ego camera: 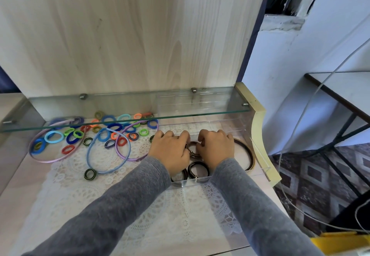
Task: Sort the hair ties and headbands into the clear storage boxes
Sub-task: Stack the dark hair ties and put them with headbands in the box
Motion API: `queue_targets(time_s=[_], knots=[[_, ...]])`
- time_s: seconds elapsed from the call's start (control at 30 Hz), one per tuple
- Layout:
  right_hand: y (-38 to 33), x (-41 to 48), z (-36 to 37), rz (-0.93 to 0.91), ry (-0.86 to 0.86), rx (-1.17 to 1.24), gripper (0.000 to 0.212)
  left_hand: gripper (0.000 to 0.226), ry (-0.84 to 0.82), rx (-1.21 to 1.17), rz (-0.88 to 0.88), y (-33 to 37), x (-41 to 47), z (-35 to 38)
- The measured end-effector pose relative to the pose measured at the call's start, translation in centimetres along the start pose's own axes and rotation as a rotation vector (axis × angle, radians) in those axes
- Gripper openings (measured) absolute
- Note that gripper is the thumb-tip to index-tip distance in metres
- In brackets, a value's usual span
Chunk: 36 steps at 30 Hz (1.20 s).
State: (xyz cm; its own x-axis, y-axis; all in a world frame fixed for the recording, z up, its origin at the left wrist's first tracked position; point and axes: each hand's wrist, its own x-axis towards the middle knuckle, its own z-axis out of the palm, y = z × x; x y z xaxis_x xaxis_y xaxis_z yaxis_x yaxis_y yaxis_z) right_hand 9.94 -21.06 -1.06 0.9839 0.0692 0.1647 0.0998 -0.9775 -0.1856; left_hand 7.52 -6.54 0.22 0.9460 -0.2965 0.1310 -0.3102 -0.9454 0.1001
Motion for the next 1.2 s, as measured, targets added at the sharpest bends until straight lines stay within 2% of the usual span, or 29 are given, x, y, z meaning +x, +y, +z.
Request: queue_targets(time_s=[0.33, 0.43, 0.57, 0.7, 1.2], knots=[[0.4, -0.3, -0.7, 0.016, 0.022, 0.121, 0.014, 0.023, 0.014, -0.026, -0.005, -0.2, -0.1, 0.1], [1.2, -0.3, -1.7, -0.012, 0.006, 0.155, 0.022, 0.022, 0.012, -0.038, -0.012, -0.3, 0.0, 0.0], [2.4, -0.2, -2.1, -0.036, -0.065, 0.125, 0.033, 0.022, 0.008, -0.022, -0.014, -0.2, 0.0, -0.2], [2.0, -0.5, -2.0, -0.080, -0.137, 0.052, 0.032, 0.023, 0.012, 0.035, -0.015, 0.2, 0.0, -0.2], [1.1, -0.9, -2.1, -0.097, -0.143, -0.048, 0.029, 0.024, 0.005, 0.079, -0.020, 0.5, 0.2, 0.1]])
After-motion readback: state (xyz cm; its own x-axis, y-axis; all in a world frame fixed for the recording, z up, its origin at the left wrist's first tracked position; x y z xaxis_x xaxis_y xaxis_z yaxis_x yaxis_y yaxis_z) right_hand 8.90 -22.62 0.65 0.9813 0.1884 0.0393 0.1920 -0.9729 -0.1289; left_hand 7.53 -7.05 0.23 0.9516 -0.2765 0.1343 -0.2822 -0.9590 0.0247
